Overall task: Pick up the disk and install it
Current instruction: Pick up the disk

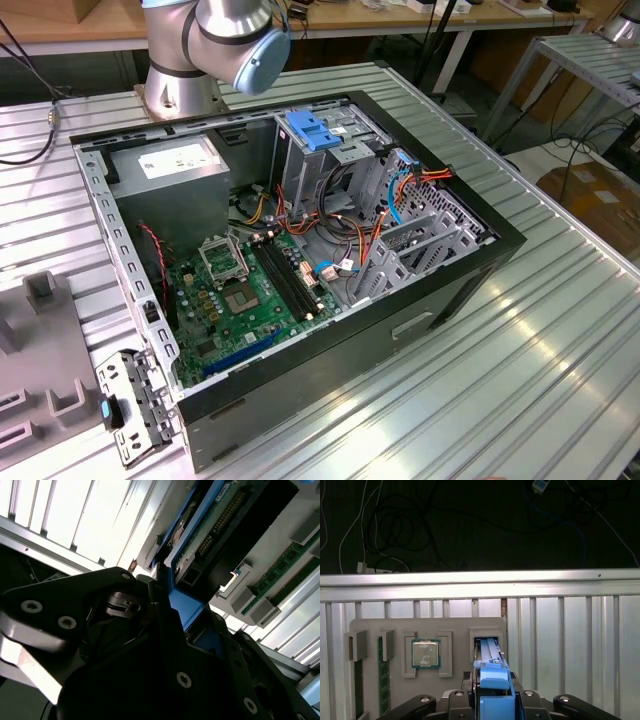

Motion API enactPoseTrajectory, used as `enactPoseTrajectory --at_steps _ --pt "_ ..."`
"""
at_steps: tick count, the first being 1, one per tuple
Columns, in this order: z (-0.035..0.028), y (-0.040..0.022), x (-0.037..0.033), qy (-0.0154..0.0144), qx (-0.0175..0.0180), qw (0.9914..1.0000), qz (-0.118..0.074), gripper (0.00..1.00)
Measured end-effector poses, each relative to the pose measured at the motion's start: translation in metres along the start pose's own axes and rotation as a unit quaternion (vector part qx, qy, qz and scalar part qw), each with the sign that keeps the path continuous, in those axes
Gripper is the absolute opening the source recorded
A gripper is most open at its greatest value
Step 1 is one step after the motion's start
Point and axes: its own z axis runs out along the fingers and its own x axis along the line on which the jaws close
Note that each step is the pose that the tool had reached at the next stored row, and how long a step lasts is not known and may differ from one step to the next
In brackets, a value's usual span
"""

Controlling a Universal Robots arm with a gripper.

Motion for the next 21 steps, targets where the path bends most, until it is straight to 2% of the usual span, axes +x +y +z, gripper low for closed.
enactPoseTrajectory --at_steps 15,21 --pt "-0.0002 0.0 -0.001 0.0 0.0001 1.0 0.0 0.37" --pt "-0.0071 -0.0001 -0.001 0.0 0.0001 1.0 0.0 0.37"
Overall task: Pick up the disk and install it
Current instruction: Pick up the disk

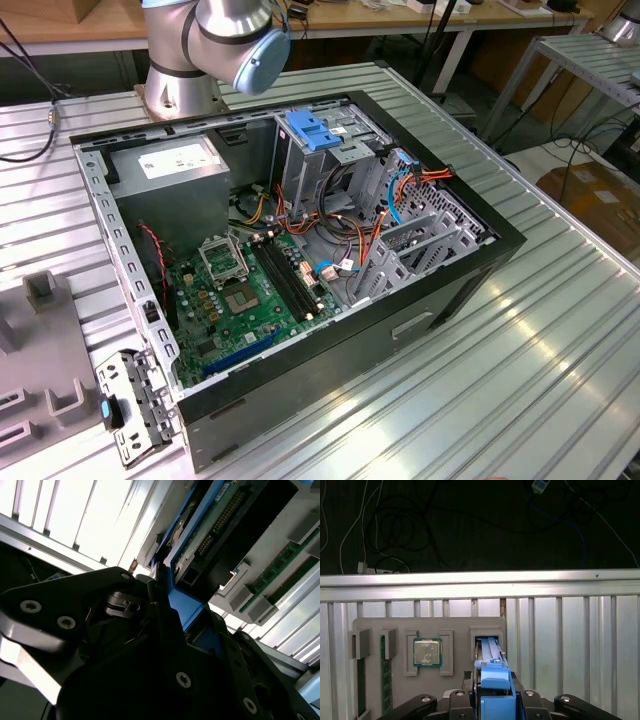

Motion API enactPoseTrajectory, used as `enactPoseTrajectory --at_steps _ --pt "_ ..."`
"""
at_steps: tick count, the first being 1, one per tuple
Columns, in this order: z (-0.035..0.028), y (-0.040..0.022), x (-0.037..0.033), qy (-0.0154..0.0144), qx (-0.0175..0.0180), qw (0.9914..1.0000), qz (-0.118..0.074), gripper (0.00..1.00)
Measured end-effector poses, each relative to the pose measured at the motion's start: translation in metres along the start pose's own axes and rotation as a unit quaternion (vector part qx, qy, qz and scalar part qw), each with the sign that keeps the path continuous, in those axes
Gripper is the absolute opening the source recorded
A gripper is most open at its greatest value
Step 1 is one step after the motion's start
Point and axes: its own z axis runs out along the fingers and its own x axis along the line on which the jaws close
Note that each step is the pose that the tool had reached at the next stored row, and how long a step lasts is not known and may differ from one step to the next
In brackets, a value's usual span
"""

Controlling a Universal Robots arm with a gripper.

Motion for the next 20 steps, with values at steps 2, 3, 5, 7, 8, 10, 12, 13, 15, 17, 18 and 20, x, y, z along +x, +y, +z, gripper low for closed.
enactPoseTrajectory --at_steps 2,3,5,7,8,10,12,13,15,17,18,20 --pt "-0.0037 0.0 0.0 0.0 -0.0001 1.0 0.0 0.37" --pt "-0.0076 -0.0001 0.0 0.0002 0.0 1.0 0.0 0.37" --pt "-0.0134 -0.0002 0.0 0.0005 0.0 1.0 0.0 0.37" --pt "-0.0216 -0.0002 -0.0001 0.0008 -0.0001 1.0 0.0 0.37" --pt "-0.0323 -0.0003 -0.0001 0.0009 0.0 1.0 0.0 0.37" --pt "-0.0407 -0.0004 -0.0002 0.0012 0.0 1.0 0.0 0.37" --pt "-0.0476 -0.0005 -0.0002 0.0015 0.0 1.0 0.0 0.37" --pt "-0.0506 -0.0005 -0.0002 0.0017 0.0 1.0 0.0 0.37" --pt "-0.0564 -0.0006 -0.0002 0.002 0.0 1.0 0.0 0.37" --pt "-0.0627 -0.0007 -0.0003 0.0021 0.0 1.0 0.0 0.37" --pt "-0.066 -0.0007 -0.0003 0.0022 0.0001 1.0 0.0 0.37" --pt "-0.072 -0.0008 -0.0003 0.0025 0.0 1.0 0.0 0.37"
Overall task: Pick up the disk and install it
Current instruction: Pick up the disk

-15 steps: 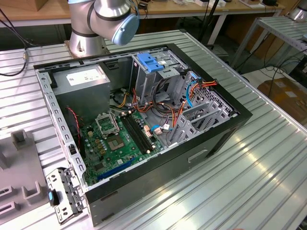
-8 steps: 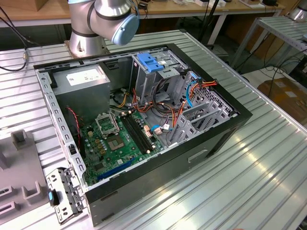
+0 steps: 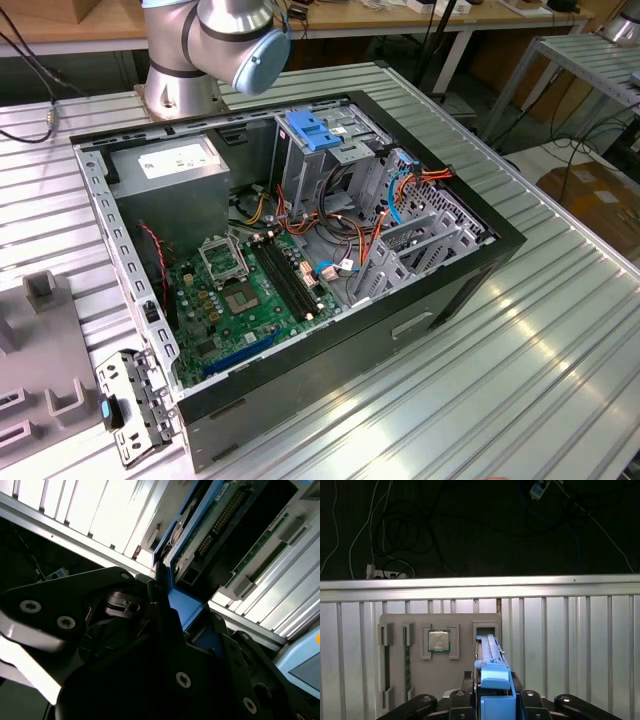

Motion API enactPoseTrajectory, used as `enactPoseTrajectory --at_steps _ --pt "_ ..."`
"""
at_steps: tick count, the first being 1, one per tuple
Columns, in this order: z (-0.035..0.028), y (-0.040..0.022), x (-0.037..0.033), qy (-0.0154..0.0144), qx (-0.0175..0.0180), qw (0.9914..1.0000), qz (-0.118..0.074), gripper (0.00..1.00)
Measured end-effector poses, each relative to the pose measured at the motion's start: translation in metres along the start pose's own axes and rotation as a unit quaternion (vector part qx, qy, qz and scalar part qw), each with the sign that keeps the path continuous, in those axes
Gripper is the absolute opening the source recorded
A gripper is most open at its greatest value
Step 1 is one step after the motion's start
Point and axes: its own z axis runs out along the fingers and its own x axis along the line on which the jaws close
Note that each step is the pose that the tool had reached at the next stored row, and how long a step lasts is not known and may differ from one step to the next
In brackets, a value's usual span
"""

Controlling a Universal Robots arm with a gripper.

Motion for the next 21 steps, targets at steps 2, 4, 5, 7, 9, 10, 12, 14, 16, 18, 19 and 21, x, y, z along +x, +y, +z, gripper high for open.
enactPoseTrajectory --at_steps 2,4,5,7,9,10,12,14,16,18,19,21 --pt "-0.0057 -0.0001 0.0 0.0001 0.0001 1.0 0.0 0.37" --pt "-0.0117 -0.0001 0.0 0.0002 0.0001 1.0 0.0 0.37" --pt "-0.0117 -0.0001 0.0 0.0001 0.0002 1.0 0.0 0.37" --pt "-0.0118 -0.0001 0.0 0.0002 0.0001 1.0 0.0 0.37" --pt "-0.0119 -0.0001 0.0 0.0002 0.0001 1.0 0.0 0.37" --pt "-0.0119 -0.0001 0.0 0.0002 0.0001 1.0 0.0 0.37" --pt "-0.0131 -0.0001 0.0 0.0003 -0.0001 1.0 0.0 0.37" --pt "-0.0156 -0.0002 0.0 0.0002 0.0 1.0 0.0 0.37" --pt "-0.0193 -0.0002 0.0 0.0002 0.0001 1.0 0.0 0.37" --pt "-0.0233 -0.0003 0.0 0.0002 0.0001 1.0 0.0 0.37" --pt "-0.0258 -0.0003 0.0 0.0002 0.0001 1.0 0.0 0.37" --pt "-0.0316 -0.0003 0.0 0.0002 0.0001 1.0 0.0 0.37"
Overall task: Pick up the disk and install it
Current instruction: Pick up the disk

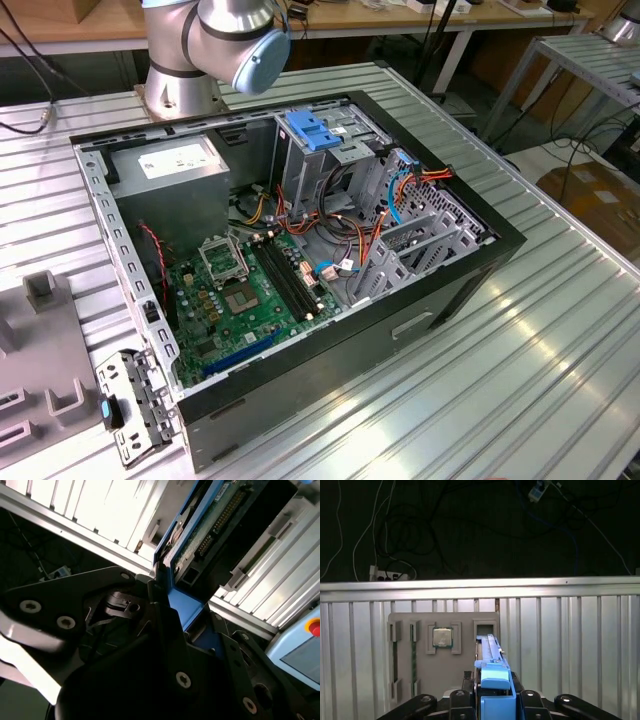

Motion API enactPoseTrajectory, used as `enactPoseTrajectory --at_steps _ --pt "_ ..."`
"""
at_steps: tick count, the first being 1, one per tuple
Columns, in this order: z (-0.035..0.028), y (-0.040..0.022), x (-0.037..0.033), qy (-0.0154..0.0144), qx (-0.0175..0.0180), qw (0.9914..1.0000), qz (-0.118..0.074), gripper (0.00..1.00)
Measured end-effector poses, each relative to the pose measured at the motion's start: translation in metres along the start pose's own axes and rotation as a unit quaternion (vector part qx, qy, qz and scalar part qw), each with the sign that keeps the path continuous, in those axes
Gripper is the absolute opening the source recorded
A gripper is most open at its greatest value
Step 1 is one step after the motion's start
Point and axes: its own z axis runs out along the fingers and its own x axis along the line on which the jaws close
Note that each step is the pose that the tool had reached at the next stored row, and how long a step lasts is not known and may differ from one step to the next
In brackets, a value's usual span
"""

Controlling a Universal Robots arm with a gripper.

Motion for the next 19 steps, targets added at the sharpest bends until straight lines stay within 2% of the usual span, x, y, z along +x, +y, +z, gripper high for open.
enactPoseTrajectory --at_steps 7,10,14,19 --pt "-0.0183 -0.0002 0.0 0.0 -0.0001 1.0 0.0 0.37" --pt "-0.0291 -0.0003 0.0 0.0 0.0 1.0 0.0 0.37" --pt "-0.0388 -0.0004 0.0 0.0 0.0 1.0 0.0 0.37" --pt "-0.0545 -0.0006 0.0001 0.0 0.0 1.0 0.0 0.37"
